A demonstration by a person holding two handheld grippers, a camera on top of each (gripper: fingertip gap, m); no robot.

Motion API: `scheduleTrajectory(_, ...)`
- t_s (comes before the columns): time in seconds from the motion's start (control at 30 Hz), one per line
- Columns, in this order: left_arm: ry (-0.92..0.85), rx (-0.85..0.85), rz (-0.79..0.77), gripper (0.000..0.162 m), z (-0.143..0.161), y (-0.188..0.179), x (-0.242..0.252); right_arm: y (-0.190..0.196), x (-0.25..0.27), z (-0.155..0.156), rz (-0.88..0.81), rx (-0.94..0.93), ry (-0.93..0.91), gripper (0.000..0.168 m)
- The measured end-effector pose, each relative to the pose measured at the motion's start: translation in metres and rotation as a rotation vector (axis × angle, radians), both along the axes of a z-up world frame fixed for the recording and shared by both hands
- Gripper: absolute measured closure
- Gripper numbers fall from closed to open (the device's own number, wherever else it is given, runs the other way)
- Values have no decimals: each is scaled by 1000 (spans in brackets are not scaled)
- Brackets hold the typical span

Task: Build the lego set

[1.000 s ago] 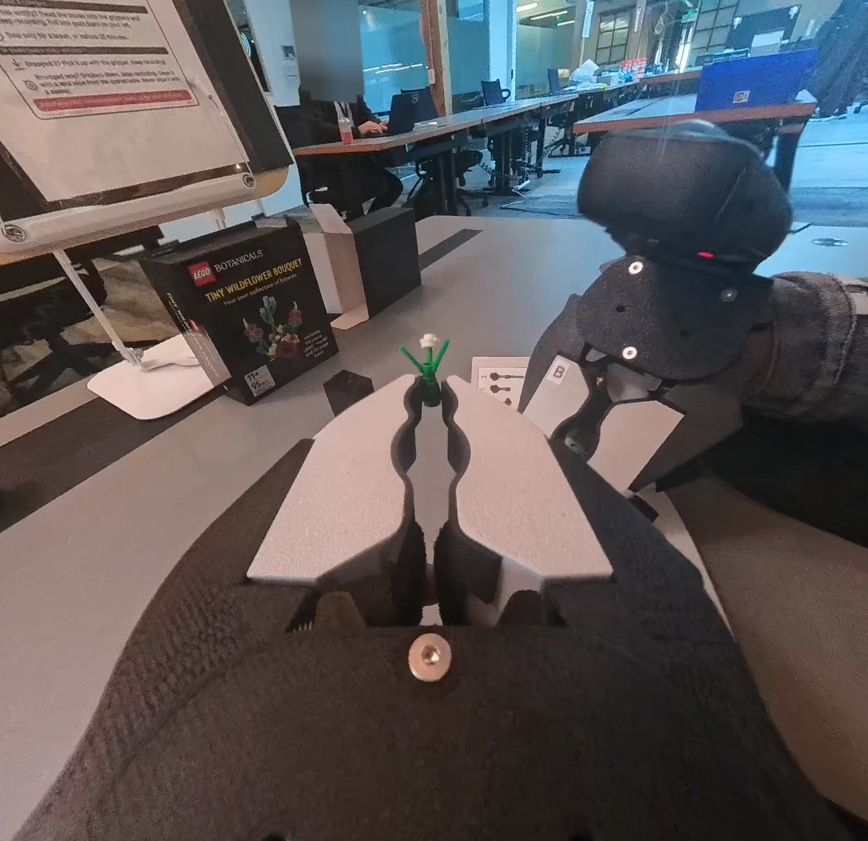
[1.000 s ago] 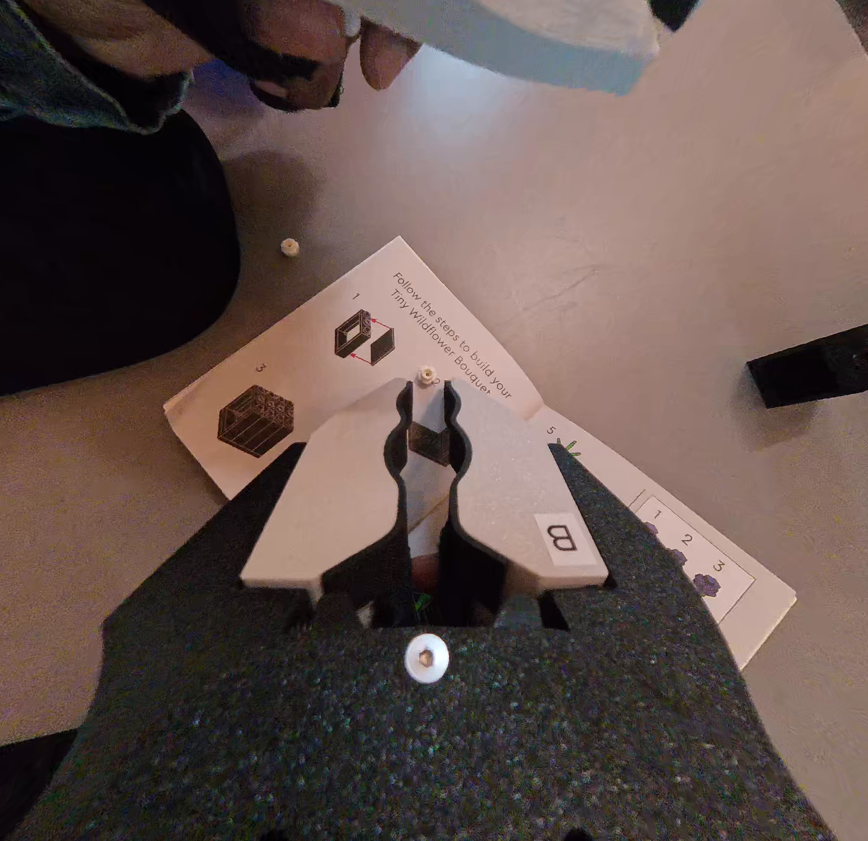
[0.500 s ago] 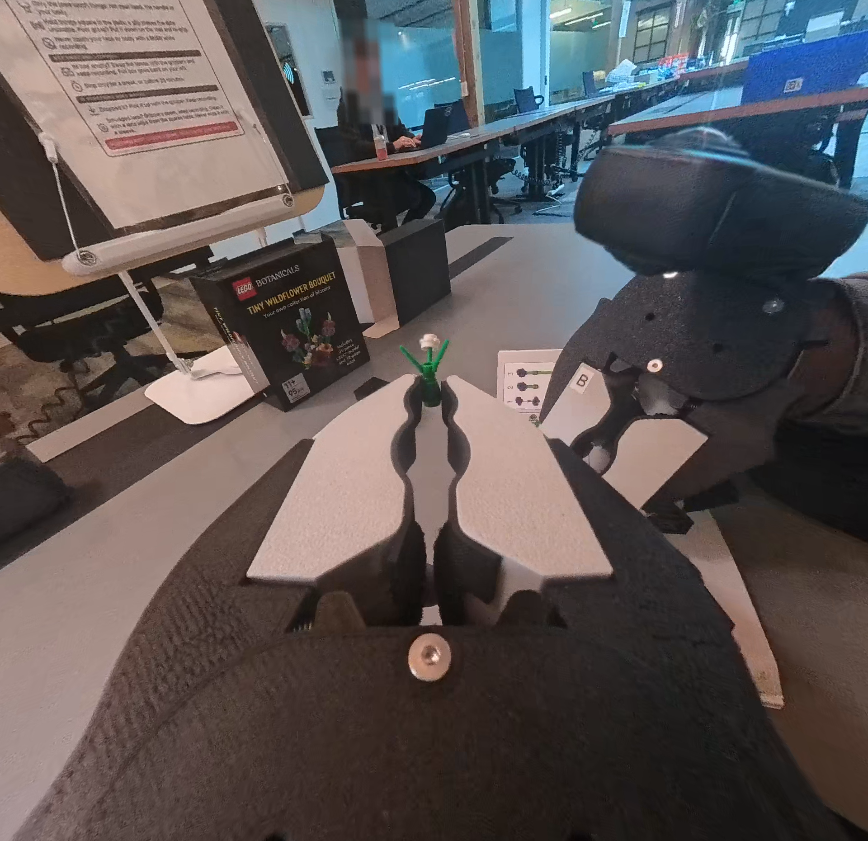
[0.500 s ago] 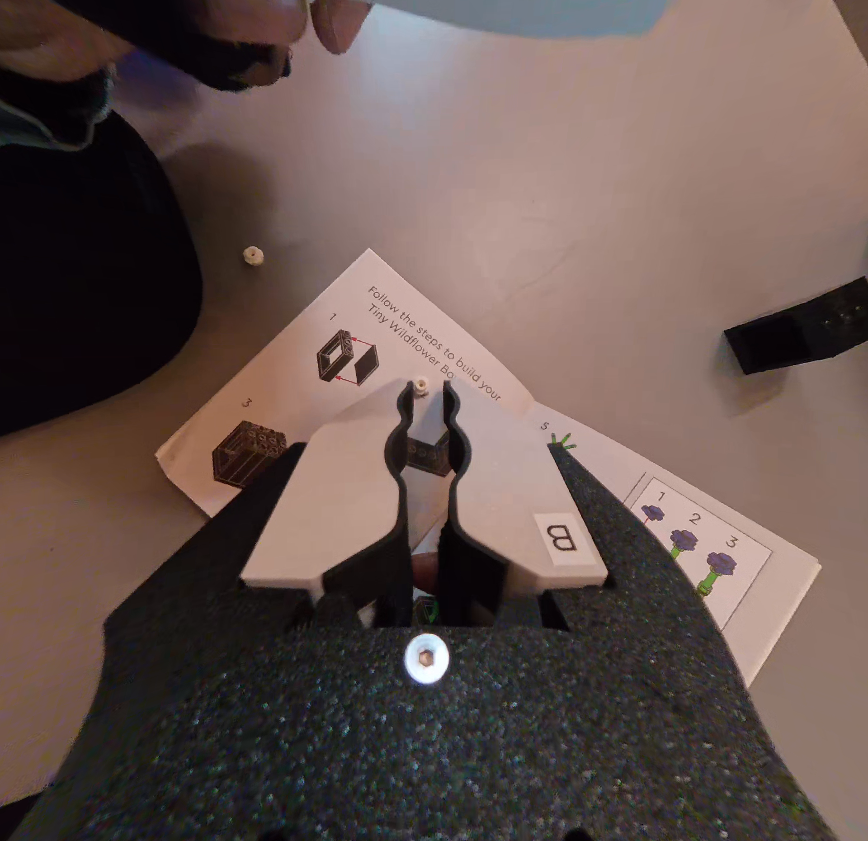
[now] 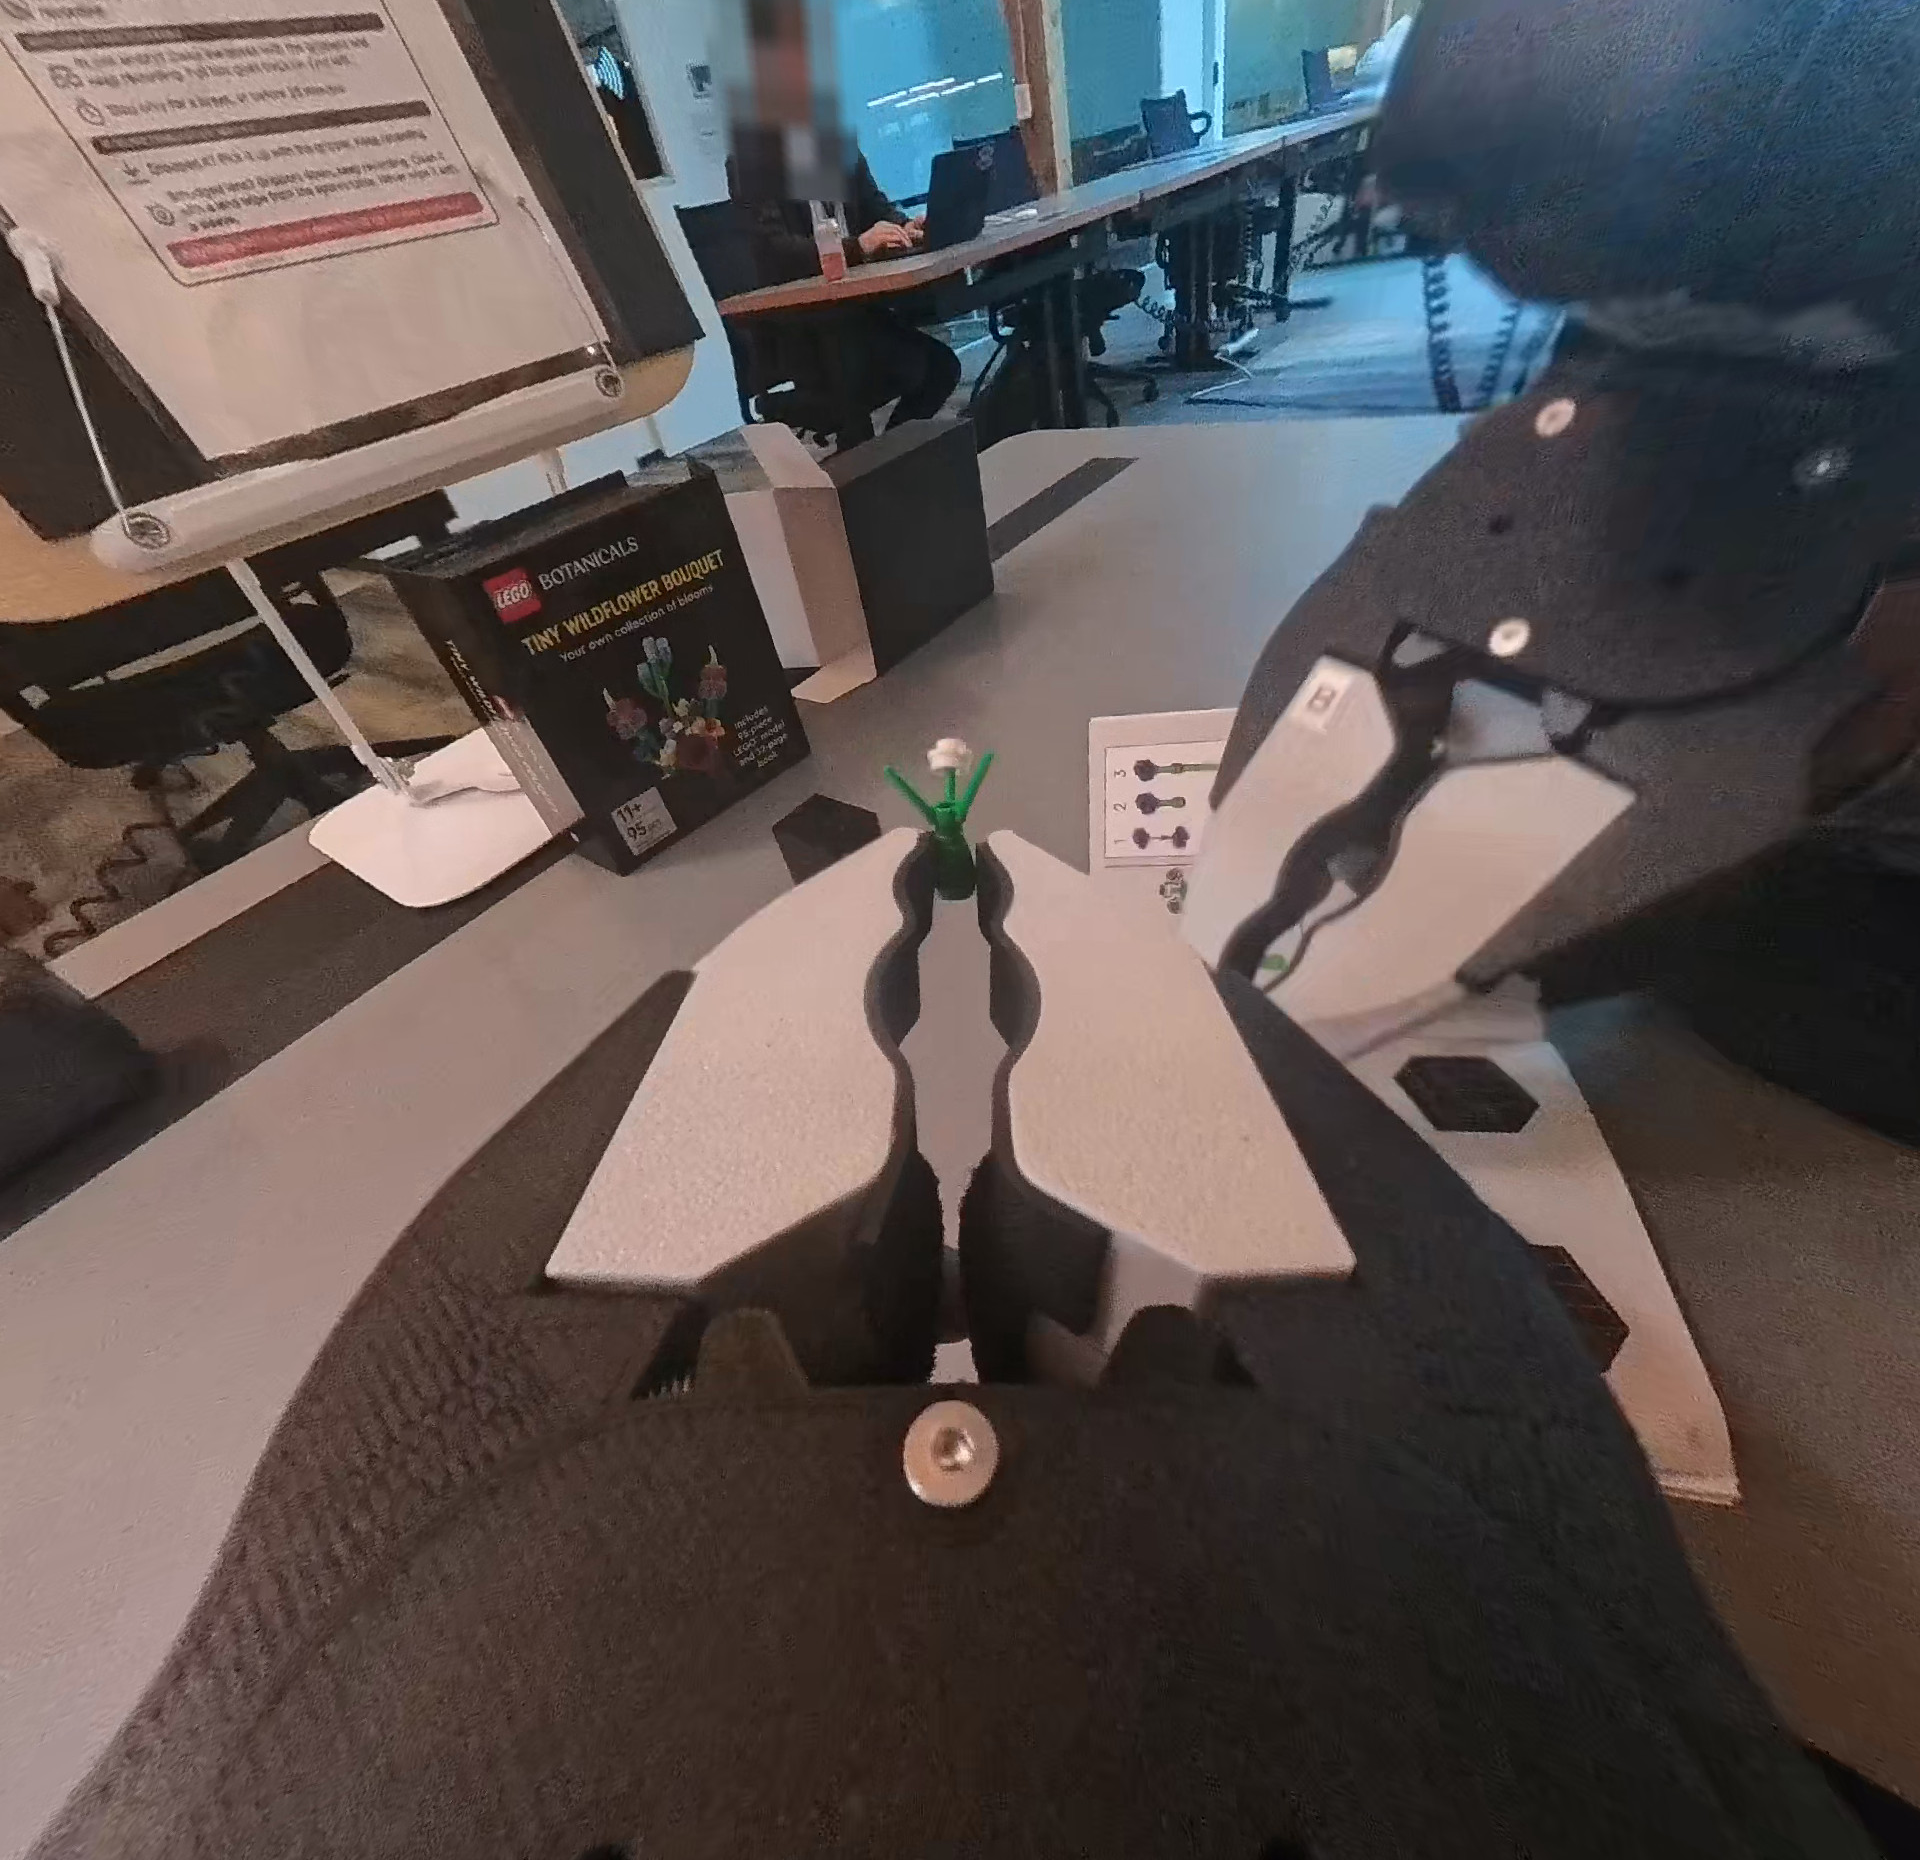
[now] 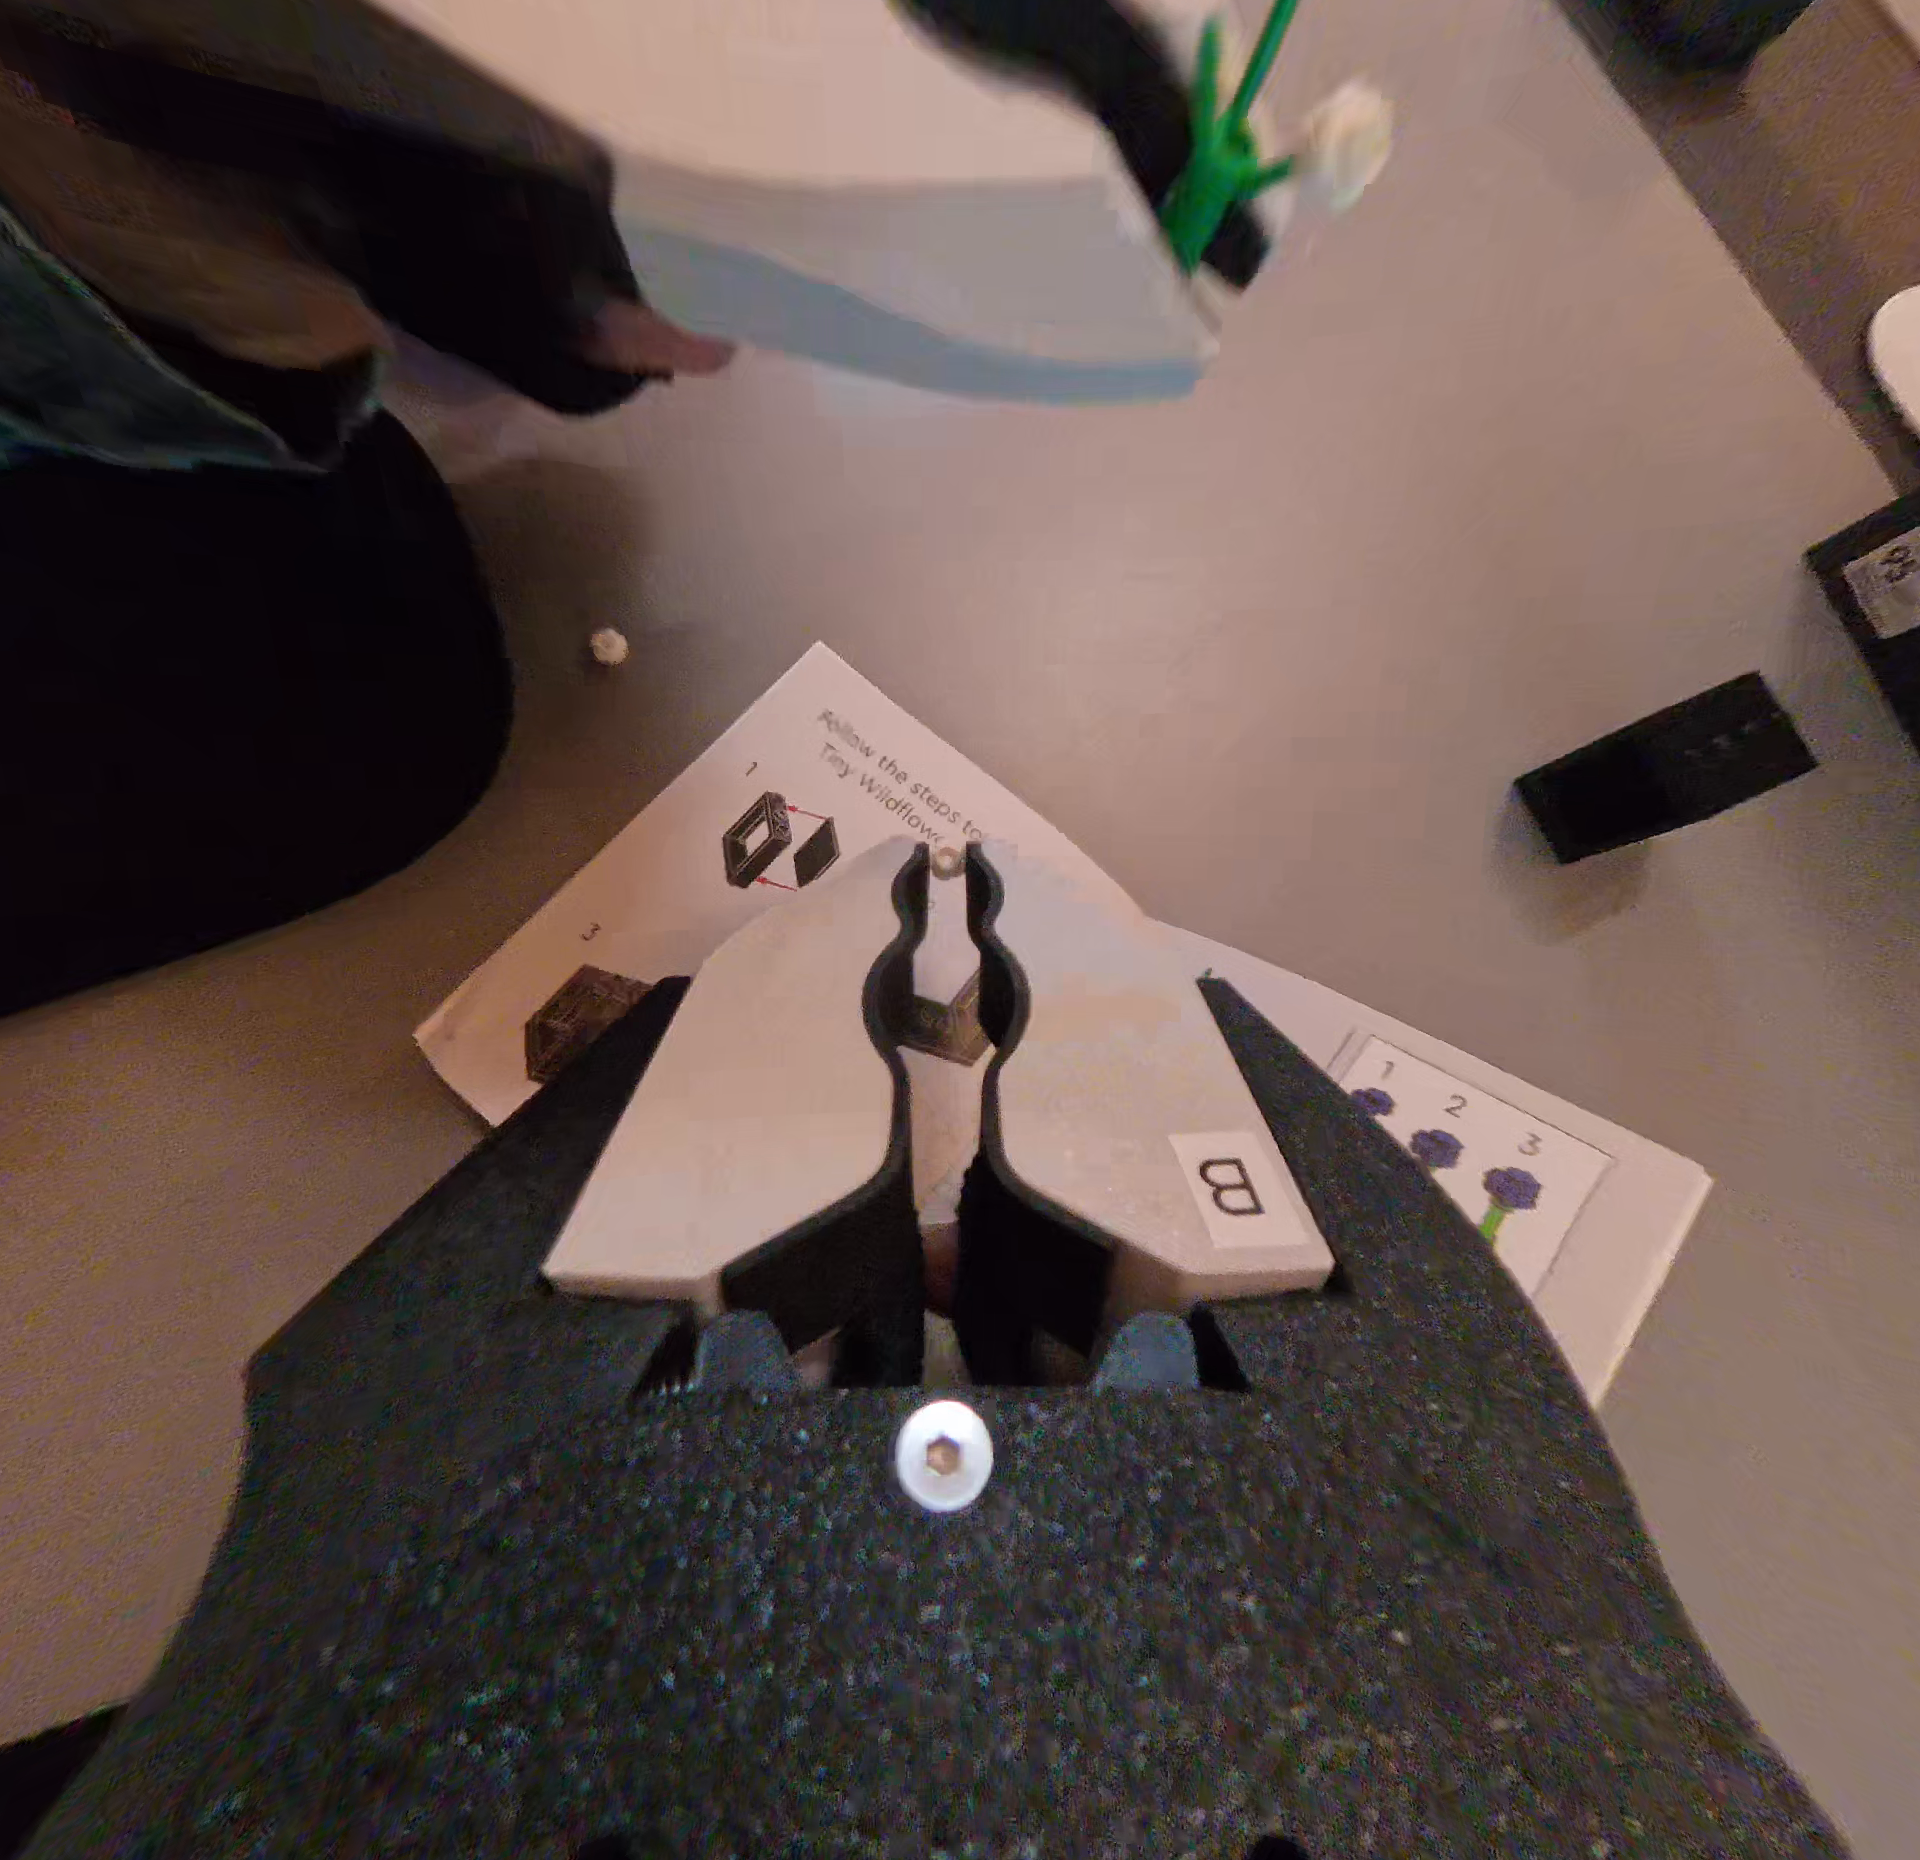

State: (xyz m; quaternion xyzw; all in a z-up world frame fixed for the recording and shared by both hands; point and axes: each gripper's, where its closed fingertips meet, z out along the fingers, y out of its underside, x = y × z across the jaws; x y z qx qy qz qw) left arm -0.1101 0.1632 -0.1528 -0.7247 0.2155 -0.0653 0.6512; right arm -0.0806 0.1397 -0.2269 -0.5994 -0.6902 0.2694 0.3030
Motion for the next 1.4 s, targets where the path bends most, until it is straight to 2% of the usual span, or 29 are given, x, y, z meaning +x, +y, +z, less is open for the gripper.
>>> scheduleTrajectory(0.03, -2, -6, -8, 154, -1, 0, 2, 0, 1, 13, 6, -26, 60, 162)
scheduleTrajectory(0.2, 85, -4, -70, 154, -6, -4, 16, 4, 11, 90, 36, -84, 440, 162)
scheduleTrajectory(0.27, 167, 37, -126, 154, -7, -8, 28, -1, 16, 109, 77, -139, 559, 162)
scheduleTrajectory(0.33, 306, 56, -110, 154, -12, -9, 30, -7, 20, 113, 131, -214, 584, 162)
scheduleTrajectory(0.4, 496, 84, -4, 154, -14, -5, 19, 0, 23, 109, 126, -189, 566, 162)
scheduleTrajectory(0.47, 654, 101, 155, 154, -11, -1, 2, 8, 24, 106, 107, -71, 569, 162)
scheduleTrajectory(0.53, 727, 152, 271, 154, 1, -2, -5, 11, 18, 113, 59, 58, 664, 162)
scheduleTrajectory(0.6, 647, 174, 283, 154, 9, -6, 2, 4, 14, 127, 7, 187, 834, 162)
scheduleTrajectory(0.67, 552, 188, 275, 154, 16, -10, 9, -7, 12, 130, 12, 347, 869, 162)
scheduleTrajectory(0.73, 497, 196, 275, 154, 23, -13, 12, -15, 13, 134, 21, 407, 903, 162)
scheduleTrajectory(1.4, 445, 211, 207, 154, 24, -16, 25, -13, 6, 120, 15, 379, 811, 162)
